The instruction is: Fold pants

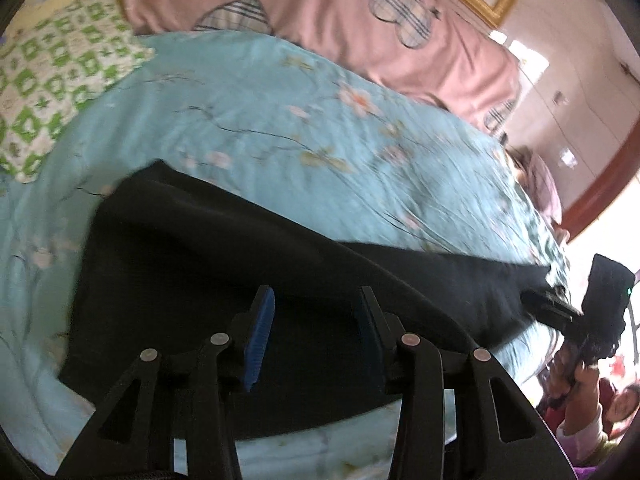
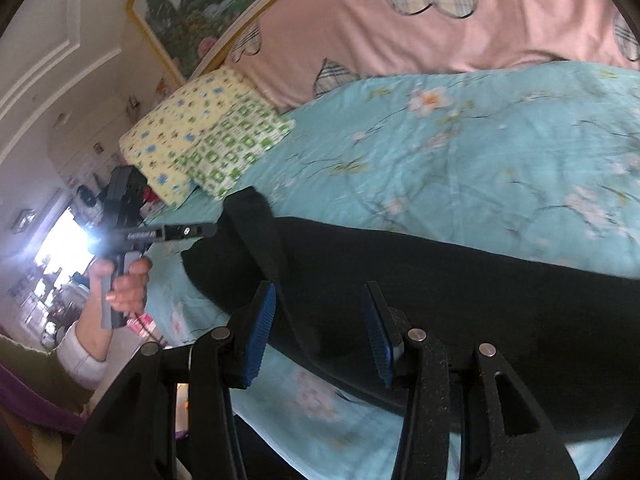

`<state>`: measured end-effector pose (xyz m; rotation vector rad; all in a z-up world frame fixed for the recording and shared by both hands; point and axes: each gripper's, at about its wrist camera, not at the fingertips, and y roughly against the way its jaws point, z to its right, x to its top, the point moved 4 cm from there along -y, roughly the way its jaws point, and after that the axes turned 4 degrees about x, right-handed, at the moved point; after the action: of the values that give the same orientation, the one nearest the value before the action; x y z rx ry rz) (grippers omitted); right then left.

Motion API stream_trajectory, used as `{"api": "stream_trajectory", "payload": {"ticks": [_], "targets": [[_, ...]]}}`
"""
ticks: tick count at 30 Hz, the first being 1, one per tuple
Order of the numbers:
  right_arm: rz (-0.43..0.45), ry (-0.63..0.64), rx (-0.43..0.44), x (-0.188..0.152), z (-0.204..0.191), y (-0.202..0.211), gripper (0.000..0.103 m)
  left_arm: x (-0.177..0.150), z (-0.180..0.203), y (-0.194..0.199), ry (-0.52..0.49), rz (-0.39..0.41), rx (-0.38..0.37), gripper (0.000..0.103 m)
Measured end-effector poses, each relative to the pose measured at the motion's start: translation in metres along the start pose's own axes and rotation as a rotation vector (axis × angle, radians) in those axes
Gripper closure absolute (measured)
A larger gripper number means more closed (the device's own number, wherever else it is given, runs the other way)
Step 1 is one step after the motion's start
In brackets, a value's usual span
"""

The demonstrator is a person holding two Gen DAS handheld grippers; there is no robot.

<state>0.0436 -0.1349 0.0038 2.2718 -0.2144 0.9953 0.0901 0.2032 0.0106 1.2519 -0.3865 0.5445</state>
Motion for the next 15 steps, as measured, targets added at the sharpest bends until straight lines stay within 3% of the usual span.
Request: {"api": "stream_trajectory", "payload": {"ticks": [8, 15], "targets": [[-0.103, 0.037, 0.078, 0.012, -0.023, -0.055, 0.056, 0.040, -0.067, 0.003, 0.059, -0.007, 0.054, 0.048], [-0.154, 0.023, 0.120, 0.023, -0.027, -0.089, 0.056, 0.077, -0.107, -0.016, 0.053, -0.074, 0.085, 0.039]]}}
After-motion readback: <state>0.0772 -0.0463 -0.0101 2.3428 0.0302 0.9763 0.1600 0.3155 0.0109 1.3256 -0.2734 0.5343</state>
